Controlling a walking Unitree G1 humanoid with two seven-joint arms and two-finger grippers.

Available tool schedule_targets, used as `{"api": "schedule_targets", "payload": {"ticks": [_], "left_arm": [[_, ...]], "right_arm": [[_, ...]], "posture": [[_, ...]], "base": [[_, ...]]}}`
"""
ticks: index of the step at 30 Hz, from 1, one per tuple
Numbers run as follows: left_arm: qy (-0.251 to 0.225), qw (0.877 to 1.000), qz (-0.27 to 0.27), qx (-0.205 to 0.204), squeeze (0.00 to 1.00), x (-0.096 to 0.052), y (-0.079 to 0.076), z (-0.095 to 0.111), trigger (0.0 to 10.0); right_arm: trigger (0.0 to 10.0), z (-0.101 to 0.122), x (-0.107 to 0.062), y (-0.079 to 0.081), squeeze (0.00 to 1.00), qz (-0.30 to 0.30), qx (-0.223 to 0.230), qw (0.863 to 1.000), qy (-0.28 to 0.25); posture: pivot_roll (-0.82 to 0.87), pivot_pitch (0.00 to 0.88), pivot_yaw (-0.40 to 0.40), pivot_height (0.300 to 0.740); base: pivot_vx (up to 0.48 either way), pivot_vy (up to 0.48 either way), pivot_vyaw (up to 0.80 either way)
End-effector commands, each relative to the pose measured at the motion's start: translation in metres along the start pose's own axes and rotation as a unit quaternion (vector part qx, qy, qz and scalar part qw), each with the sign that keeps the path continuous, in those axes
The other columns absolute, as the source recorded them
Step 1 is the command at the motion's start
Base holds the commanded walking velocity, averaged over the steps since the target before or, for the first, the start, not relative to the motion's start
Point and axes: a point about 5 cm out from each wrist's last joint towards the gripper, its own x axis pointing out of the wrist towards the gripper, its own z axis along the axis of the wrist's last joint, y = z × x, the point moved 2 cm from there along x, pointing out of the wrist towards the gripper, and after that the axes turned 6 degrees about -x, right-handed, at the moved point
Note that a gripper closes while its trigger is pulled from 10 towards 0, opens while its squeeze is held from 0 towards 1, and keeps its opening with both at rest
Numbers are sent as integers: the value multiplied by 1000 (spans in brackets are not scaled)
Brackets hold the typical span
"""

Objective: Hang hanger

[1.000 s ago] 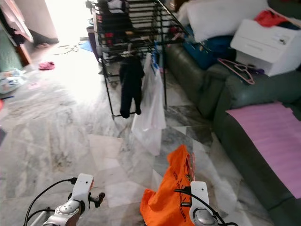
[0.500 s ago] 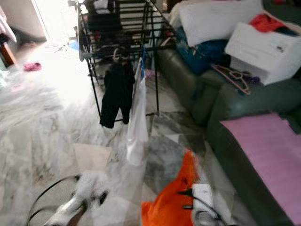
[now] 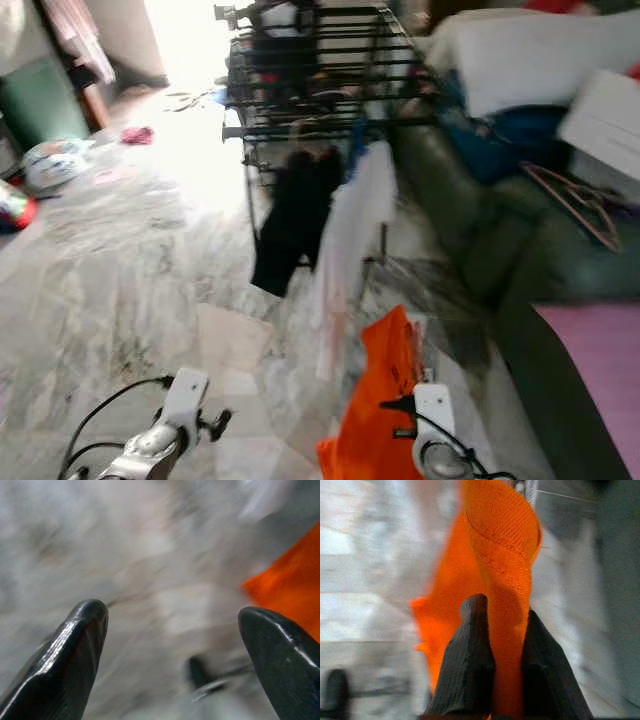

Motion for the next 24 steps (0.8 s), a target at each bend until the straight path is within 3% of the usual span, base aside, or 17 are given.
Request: {"api": "schedule_targets", "payload": {"ticks": [1,13,22,24], "left_arm": [[-13,1000,-9,2,0,2,-9,9,10000],[-6,1000,-8,-1,0,2,-10,4,10000],[-3,1000,-7,-4,0,2,-10,3,10000],[-2,1000,-6,-2,0,2,-10,2,10000]], "right_arm": [[10000,2,0,-11,0,-15,-2,1000,-10],[10000,-4,-1,-14,0,-24,-4,1000,2],[10000,-7,-2,-9,0,-14,2,1000,9],[10000,-7,-2,-6,0,-12,4,1000,9]], "posture": [[-60,1,16,740],[-59,2,12,740],[-61,5,20,740],[-60,8,21,740]], "base": [[0,0,419],[0,0,0],[0,0,0],[0,124,-716]]}}
